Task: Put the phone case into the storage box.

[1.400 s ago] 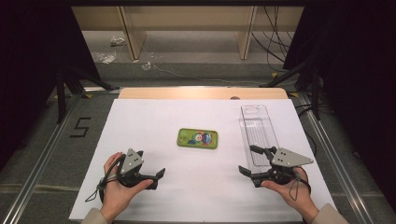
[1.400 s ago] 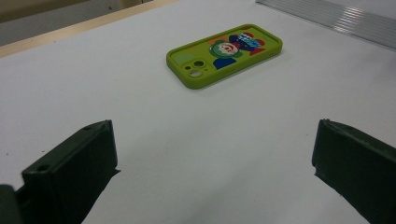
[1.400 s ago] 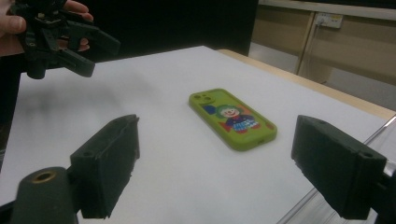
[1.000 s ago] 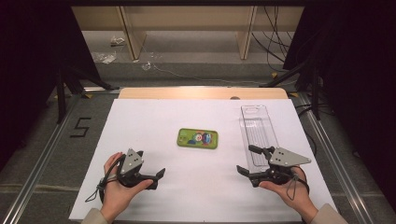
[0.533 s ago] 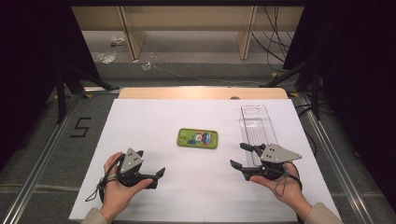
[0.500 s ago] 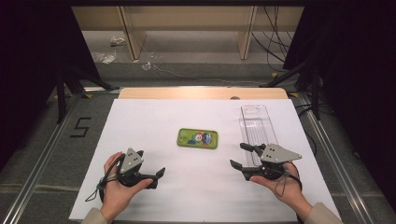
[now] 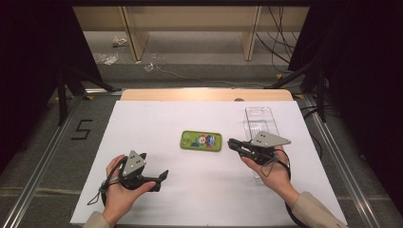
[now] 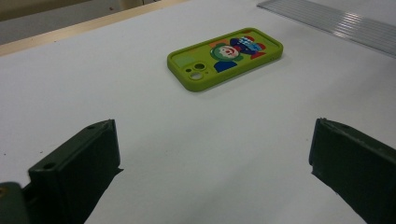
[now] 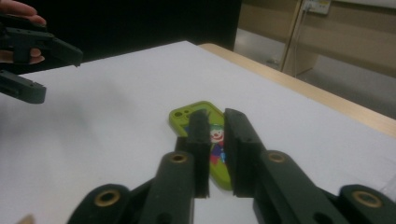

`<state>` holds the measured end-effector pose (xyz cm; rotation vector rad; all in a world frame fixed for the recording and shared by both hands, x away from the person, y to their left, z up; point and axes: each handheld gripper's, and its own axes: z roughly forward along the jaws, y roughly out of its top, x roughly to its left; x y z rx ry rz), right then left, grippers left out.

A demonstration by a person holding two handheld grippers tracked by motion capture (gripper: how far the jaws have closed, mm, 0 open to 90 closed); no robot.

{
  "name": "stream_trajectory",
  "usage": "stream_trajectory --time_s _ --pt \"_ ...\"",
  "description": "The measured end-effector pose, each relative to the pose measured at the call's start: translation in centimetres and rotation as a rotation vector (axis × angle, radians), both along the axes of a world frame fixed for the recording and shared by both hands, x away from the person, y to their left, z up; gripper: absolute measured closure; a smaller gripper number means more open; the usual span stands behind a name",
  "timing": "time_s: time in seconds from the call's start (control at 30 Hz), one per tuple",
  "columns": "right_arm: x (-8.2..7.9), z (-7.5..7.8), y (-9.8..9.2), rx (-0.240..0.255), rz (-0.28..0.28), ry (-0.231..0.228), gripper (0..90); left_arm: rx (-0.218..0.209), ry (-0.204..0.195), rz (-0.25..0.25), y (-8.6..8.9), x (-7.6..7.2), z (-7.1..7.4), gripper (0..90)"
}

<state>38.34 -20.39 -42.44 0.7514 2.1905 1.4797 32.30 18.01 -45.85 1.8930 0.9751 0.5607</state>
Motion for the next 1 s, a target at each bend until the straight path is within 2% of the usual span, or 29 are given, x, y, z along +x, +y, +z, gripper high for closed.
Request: stream_trajectory --time_s 0.07,0.13,0.2,0.27,0.53,1.0 --pt "0.6 -0.1 0.5 -0.010 -0.007 0.009 90.0 -0.001 0.001 0.000 0.0 0.0 0.0 1.4" --pt "1.1 -0.2 1.1 -0.007 -0.017 0.045 90.0 -0.009 0.003 -0.005 0.0 0.0 0.0 2.1" --pt "1.3 -0.3 1.3 -0.011 -0.018 0.052 90.0 -0.010 0.003 -0.006 0.0 0.0 0.0 2.2" --pt "1.7 -0.3 2.3 -0.014 -0.036 0.078 90.0 -0.012 0.002 -0.004 0.0 0.0 0.0 2.4" --pt "2.8 -0.6 4.2 -0.035 -0.054 0.091 90.0 -0.012 0.001 -0.006 -0.1 0.0 0.0 2.5" --pt "6.7 -2.1 6.2 -0.064 -0.182 0.150 90.0 -0.014 0.002 -0.003 -0.1 0.0 0.0 3.0"
